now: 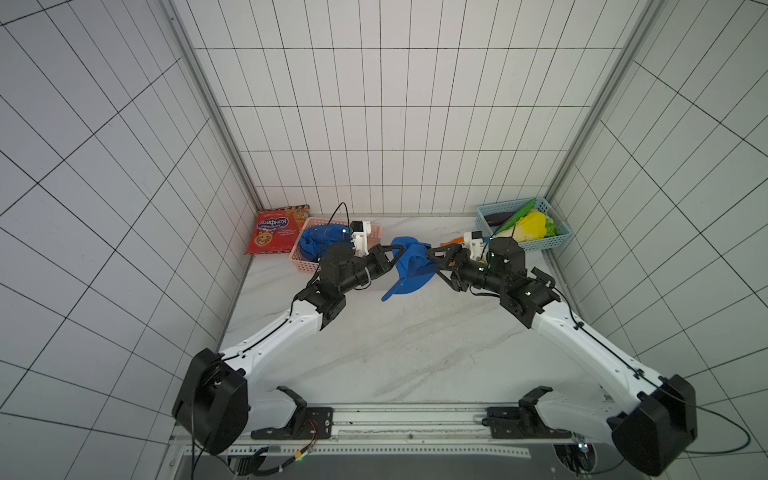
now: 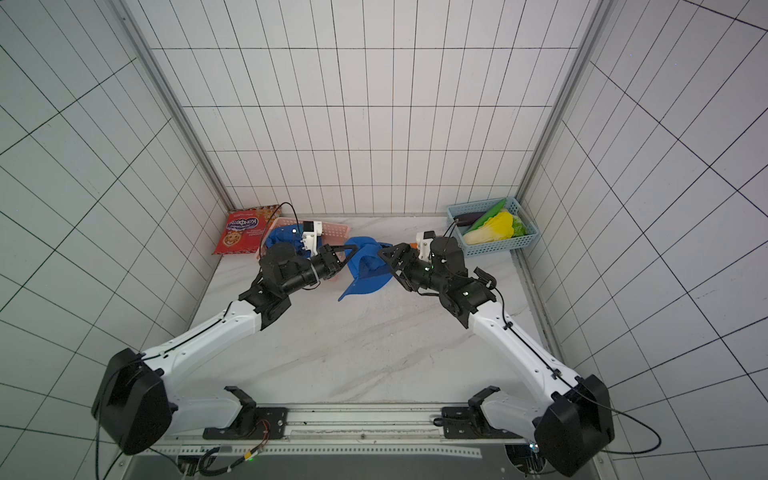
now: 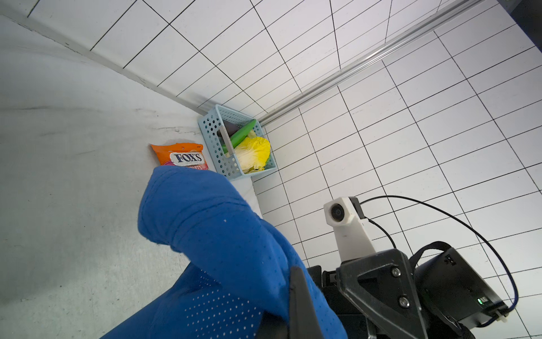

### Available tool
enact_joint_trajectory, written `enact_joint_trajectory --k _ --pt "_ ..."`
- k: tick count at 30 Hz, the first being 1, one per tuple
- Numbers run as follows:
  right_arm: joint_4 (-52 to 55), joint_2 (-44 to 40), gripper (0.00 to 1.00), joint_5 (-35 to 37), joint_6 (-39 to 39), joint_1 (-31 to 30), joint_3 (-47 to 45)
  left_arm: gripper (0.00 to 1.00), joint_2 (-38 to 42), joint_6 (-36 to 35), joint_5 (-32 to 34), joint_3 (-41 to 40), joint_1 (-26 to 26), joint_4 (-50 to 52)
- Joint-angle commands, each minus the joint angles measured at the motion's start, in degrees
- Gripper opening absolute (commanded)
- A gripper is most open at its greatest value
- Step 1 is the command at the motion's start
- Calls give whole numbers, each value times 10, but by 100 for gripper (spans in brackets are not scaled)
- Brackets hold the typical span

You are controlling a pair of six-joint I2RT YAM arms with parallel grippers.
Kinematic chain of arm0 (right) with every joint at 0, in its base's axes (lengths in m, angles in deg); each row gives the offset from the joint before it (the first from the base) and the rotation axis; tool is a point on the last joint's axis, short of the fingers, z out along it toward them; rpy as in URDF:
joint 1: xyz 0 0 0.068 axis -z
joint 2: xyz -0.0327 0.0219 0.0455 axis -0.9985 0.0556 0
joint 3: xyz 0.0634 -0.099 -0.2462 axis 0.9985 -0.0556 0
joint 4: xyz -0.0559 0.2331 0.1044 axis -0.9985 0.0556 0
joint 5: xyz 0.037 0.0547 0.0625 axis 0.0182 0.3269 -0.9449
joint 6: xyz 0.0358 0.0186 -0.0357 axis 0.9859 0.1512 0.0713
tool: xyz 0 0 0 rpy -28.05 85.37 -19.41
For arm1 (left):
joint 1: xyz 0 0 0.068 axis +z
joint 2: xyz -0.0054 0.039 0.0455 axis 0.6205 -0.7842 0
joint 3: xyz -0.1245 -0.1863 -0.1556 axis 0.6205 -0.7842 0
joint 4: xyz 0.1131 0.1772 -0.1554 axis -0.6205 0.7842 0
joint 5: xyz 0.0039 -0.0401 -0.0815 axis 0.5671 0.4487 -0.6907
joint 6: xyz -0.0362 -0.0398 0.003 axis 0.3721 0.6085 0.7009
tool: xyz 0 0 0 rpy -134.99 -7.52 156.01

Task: Turn the baseball cap inside out
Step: Turn over the baseball cap.

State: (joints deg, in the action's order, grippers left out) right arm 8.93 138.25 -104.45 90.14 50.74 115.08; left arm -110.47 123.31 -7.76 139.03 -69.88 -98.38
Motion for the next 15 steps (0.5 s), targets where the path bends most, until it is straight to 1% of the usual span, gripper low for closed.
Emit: enact_joint_trajectory --k 1,4,5,9,12,15 --pt "-46 12 77 7 3 -22 28 0 2 2 11 15 -6 -9" --pt "-71 23 76 6 13 -34 26 0 1 -2 11 17 -7 -3" --pt "-78 26 74 7 16 -37 26 0 -1 -2 9 18 -7 -3" --pt "-118 49 53 -13 23 -46 32 0 -8 -1 4 23 -9 0" --pt "-116 60 42 -21 22 -52 42 0 -8 1 6 25 -10 1" --pt "-120 61 38 -17 24 -56 35 0 -6 0 8 26 -10 5"
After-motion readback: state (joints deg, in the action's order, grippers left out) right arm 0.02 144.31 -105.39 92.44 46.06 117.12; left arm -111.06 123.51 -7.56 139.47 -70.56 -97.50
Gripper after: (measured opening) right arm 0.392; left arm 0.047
